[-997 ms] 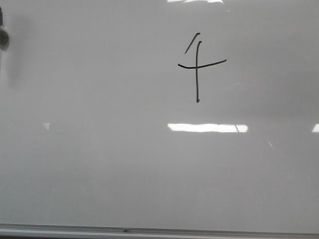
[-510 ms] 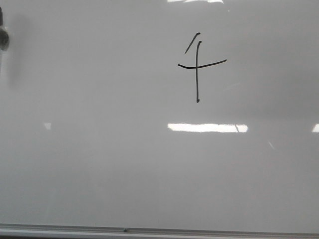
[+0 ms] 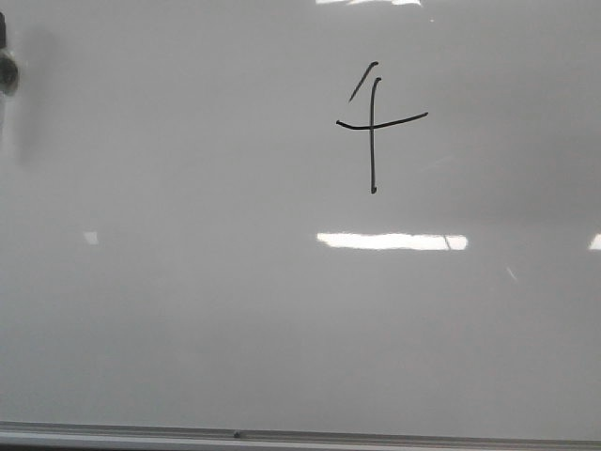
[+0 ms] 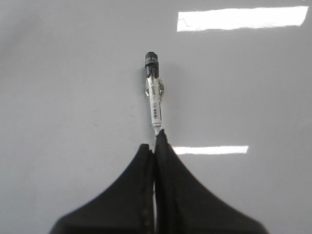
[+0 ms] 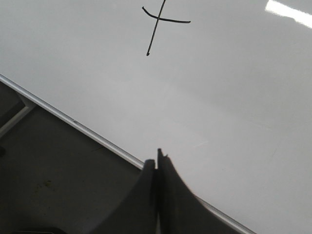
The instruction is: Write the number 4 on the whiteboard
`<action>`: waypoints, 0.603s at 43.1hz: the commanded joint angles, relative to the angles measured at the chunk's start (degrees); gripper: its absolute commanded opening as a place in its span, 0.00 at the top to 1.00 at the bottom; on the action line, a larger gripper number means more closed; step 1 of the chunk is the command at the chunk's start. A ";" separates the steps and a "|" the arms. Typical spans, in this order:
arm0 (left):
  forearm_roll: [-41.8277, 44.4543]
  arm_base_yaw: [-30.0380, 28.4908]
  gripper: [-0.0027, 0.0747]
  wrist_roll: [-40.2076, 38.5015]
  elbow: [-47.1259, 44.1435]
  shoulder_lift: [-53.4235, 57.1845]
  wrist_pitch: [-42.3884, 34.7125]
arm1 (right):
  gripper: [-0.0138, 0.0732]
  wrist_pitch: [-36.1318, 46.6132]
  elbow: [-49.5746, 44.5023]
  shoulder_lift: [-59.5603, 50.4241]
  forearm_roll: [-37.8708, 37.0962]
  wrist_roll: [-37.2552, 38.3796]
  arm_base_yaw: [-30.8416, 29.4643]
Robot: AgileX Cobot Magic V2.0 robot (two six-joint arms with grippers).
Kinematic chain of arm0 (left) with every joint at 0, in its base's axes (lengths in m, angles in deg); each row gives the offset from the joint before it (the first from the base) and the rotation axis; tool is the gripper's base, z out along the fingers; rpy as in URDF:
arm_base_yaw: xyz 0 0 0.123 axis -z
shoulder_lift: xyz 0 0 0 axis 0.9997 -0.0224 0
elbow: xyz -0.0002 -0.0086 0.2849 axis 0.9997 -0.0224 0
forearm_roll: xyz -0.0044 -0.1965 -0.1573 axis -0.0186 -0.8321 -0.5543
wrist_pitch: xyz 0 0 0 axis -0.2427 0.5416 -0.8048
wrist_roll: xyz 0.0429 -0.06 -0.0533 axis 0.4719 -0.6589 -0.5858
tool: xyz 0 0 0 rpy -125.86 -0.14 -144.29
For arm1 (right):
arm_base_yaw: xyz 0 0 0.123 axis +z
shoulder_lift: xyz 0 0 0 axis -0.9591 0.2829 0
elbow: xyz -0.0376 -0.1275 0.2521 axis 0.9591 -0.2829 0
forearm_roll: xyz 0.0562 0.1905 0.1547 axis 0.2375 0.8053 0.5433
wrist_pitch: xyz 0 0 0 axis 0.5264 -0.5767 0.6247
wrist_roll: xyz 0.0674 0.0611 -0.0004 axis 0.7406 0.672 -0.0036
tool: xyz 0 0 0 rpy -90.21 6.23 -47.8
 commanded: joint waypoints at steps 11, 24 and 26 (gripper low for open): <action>-0.54 -1.04 0.99 0.02 -0.31 0.85 -4.87 | 0.92 3.57 1.36 0.19 0.24 0.03 -0.33; -0.54 -1.04 0.99 0.02 -0.31 0.85 -4.87 | 0.92 3.57 1.36 0.19 0.24 0.03 -0.33; -0.54 -1.04 0.99 0.02 -0.31 0.85 -4.87 | 0.92 3.57 1.36 0.19 0.24 0.03 -0.33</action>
